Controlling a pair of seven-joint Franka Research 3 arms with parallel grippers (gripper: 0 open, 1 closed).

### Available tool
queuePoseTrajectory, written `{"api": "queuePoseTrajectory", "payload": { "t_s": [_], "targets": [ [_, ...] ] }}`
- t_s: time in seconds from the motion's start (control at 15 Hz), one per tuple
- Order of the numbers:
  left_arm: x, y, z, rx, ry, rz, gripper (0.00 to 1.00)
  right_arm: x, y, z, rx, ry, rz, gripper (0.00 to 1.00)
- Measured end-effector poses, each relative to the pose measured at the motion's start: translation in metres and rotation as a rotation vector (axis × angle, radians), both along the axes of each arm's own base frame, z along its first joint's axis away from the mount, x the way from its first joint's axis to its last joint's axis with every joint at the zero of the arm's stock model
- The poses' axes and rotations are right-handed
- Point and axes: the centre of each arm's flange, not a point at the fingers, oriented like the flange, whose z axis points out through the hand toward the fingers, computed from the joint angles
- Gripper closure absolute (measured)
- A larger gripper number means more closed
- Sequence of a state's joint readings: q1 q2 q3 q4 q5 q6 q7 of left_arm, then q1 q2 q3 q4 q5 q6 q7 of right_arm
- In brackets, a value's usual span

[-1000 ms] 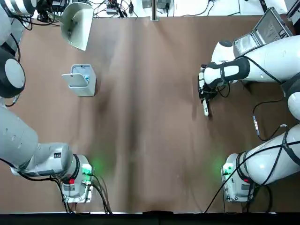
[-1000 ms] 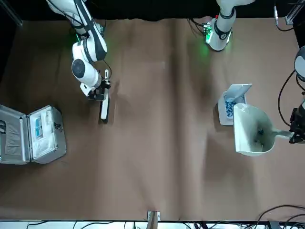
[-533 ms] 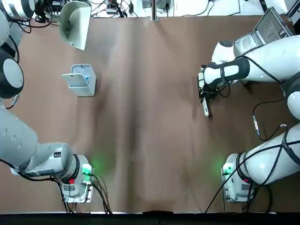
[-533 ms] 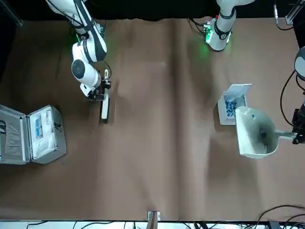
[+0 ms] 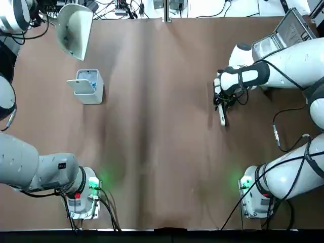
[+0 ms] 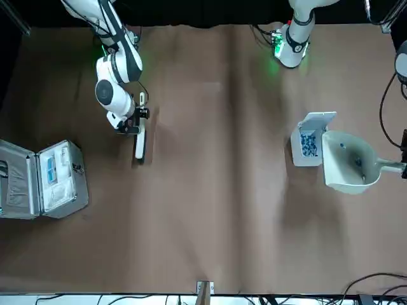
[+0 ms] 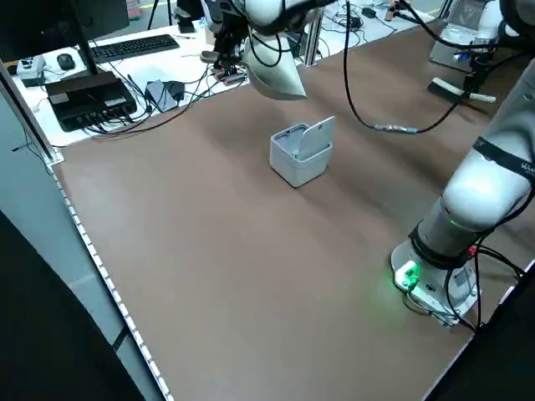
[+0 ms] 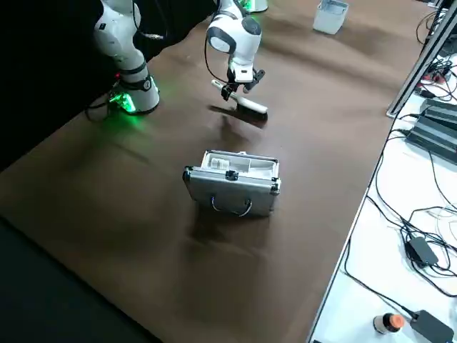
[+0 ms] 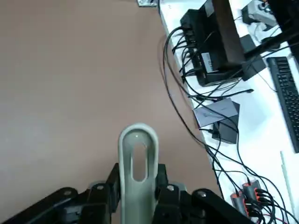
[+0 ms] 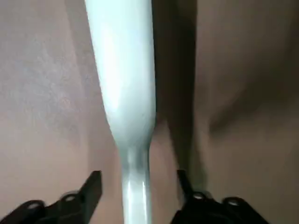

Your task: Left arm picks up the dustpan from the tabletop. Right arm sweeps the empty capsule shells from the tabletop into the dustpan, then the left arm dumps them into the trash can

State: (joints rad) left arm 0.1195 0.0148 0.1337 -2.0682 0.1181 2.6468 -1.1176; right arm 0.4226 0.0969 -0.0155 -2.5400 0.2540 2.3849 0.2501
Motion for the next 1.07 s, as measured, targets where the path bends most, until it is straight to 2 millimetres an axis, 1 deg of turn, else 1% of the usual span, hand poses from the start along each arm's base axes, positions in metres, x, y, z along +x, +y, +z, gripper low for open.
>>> {"api": "queuePoseTrajectory", "payload": {
  "t_s": [0.13, 0.2, 0.27, 0.33, 0.4, 0.53, 0.6, 0.67, 0.73, 0.93, 1.07],
  "targets": [
    [-0.006, -0.004, -0.008, 0.014, -0.028, -0.027, 0.67, 0.008, 0.004, 0.01, 0.004, 0.03, 0.004, 0.11],
    [-0.008, -0.005, -0.013, 0.022, -0.04, -0.041, 0.67, 0.017, 0.005, 0.022, 0.01, 0.051, 0.002, 0.02],
    [-0.01, -0.006, -0.018, 0.028, -0.055, -0.051, 0.67, 0.03, 0.005, 0.038, 0.018, 0.069, -0.003, 0.0],
    [-0.012, -0.007, -0.022, 0.039, -0.071, -0.067, 0.67, 0.046, 0.003, 0.059, 0.03, 0.087, -0.008, 0.0],
    [-0.019, -0.01, -0.032, 0.07, -0.118, -0.109, 0.67, 0.085, -0.005, 0.119, 0.061, 0.104, -0.021, 0.0],
    [-0.029, -0.015, -0.04, 0.111, -0.174, -0.16, 0.67, 0.119, -0.025, 0.188, 0.09, 0.092, -0.046, 0.0],
    [-0.035, -0.016, -0.042, 0.135, -0.2, -0.186, 0.67, 0.132, -0.037, 0.216, 0.103, 0.075, -0.056, 0.0],
    [-0.042, -0.016, -0.043, 0.163, -0.223, -0.213, 0.67, 0.141, -0.047, 0.238, 0.114, 0.051, -0.062, 0.0],
    [-0.048, -0.015, -0.041, 0.198, -0.244, -0.243, 0.67, 0.148, -0.057, 0.254, 0.121, 0.027, -0.072, 0.0],
    [-0.068, -0.01, -0.033, 0.291, -0.295, -0.307, 0.67, 0.165, -0.083, 0.29, 0.134, -0.05, -0.107, 0.0],
    [-0.081, -0.01, -0.027, 0.325, -0.324, -0.325, 0.67, 0.175, -0.099, 0.317, 0.103, -0.117, -0.112, 0.0]
  ]
}}
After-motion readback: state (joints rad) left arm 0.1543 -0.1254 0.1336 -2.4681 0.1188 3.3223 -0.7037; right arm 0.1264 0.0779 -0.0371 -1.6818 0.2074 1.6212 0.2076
